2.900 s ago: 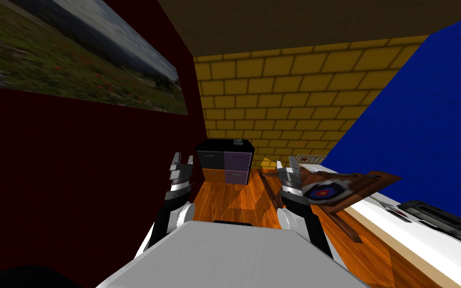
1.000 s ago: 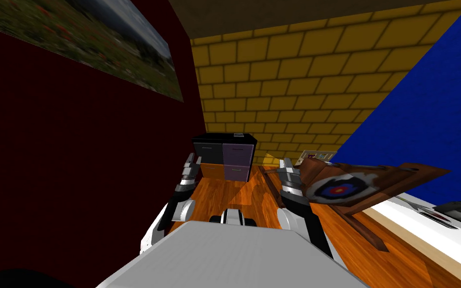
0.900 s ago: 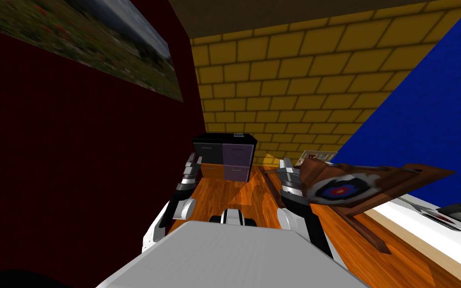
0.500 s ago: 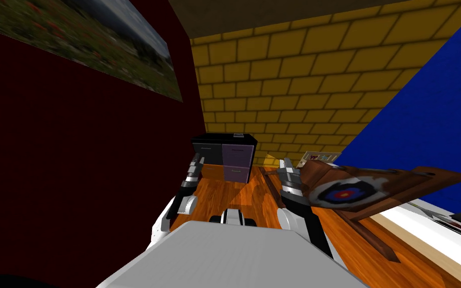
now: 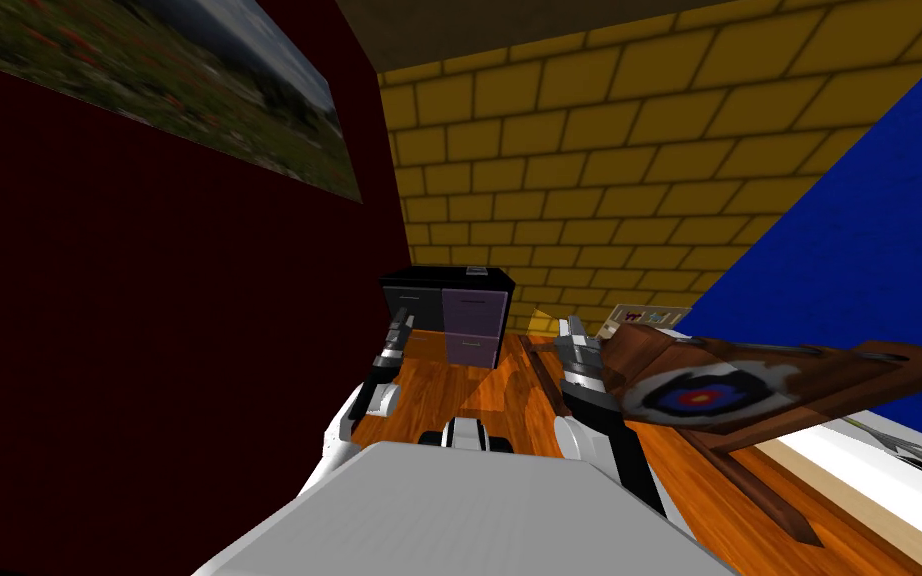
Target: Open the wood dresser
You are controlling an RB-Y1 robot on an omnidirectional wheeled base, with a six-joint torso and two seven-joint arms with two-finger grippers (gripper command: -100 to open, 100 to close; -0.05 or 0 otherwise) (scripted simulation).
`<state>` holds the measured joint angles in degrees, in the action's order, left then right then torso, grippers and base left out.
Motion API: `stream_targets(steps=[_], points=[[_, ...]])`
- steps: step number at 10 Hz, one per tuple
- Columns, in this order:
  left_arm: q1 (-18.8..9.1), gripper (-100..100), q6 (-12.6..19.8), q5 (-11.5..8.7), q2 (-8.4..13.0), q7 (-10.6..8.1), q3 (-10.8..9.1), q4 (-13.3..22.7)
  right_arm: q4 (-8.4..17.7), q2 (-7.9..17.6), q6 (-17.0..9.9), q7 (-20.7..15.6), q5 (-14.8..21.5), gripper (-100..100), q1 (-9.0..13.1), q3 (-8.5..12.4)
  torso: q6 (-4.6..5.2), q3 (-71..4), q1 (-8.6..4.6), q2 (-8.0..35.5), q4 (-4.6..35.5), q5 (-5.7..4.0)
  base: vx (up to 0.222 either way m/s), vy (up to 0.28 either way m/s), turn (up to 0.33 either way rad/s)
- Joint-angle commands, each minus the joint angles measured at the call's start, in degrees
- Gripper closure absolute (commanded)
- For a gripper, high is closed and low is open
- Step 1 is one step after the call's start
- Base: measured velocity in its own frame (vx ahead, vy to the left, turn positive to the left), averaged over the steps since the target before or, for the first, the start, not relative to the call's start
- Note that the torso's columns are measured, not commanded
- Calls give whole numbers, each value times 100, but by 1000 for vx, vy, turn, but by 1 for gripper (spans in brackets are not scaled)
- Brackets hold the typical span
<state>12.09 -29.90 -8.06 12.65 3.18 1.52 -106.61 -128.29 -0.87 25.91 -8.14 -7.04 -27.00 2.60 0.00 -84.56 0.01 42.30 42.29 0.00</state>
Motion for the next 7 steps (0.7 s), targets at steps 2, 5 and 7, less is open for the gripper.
stream_targets(steps=[2,5,7], points=[[-386,-100,46,-33,21,37,49,555,0,0,0,0,0,0,0,0,0,-2,1,-3,-1,0,51,-38,20],[-749,-100,63,-63,14,63,85,1006,0,0,0,0,0,0,0,0,0,0,-3,-1,0,-1,49,-44,30],[-934,-100,71,-79,2,77,103,1320,0,0,0,0,0,0,0,0,0,-3,1,-3,-2,0,51,-43,27]])
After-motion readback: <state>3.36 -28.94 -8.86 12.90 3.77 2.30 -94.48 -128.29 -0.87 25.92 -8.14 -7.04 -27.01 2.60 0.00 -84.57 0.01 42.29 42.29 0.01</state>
